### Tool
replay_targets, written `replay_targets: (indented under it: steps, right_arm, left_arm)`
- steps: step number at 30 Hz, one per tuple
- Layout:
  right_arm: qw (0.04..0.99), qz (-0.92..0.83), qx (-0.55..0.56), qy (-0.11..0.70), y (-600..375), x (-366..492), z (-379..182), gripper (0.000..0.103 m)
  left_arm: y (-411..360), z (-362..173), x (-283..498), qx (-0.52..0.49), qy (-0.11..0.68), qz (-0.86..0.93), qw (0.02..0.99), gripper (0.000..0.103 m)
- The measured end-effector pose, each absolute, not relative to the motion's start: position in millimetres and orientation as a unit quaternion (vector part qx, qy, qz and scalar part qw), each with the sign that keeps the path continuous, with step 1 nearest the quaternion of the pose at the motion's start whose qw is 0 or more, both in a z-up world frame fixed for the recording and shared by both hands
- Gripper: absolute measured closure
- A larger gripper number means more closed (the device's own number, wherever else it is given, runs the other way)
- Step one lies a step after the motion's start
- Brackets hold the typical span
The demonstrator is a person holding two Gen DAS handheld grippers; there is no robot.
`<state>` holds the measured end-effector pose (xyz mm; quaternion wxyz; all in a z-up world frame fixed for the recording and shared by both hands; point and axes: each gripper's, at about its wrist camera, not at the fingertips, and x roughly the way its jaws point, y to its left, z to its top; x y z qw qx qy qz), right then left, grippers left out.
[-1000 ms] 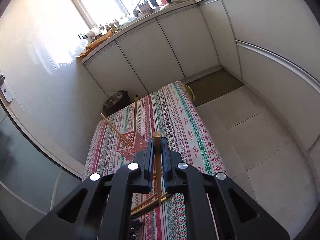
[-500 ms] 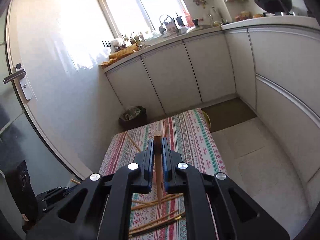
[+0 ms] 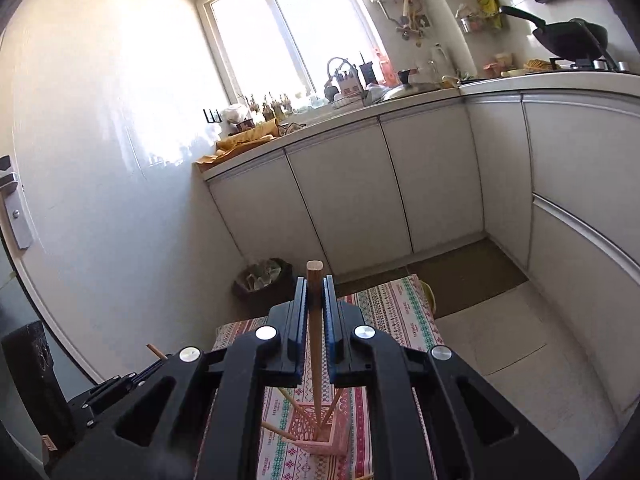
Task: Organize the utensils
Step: 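Lower the chopstick into the pink cup and open the right gripper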
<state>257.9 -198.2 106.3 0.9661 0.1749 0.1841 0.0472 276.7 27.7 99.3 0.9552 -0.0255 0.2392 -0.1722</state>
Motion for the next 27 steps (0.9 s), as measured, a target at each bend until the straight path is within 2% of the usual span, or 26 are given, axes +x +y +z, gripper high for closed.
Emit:
replay_targets:
  steps: [13, 14, 17, 22, 27]
  right_arm:
    - [0.959, 0.046, 0.140, 0.242, -160, 309, 48, 0.094]
    - [0.960, 0.044, 0.134, 0.241, -159, 309, 48, 0.094]
    - [0.961, 0.039, 0.127, 0.243, -158, 307, 48, 0.094]
    - [0.962, 0.036, 0.115, 0.243, -159, 302, 47, 0.094]
    - [0.964, 0.032, 0.104, 0.243, -158, 289, 49, 0.094]
  left_arm:
    - [30, 52, 314, -0.033, 0.285, -0.167, 0.943, 0.098]
    - [30, 52, 315, -0.035, 0.285, -0.166, 0.944, 0.096]
    - [33, 57, 314, -0.039, 0.279, -0.163, 0.946, 0.083]
    - [36, 63, 306, -0.042, 0.267, -0.164, 0.949, 0.083]
    - [36, 70, 292, -0.034, 0.257, -0.165, 0.952, 0.077]
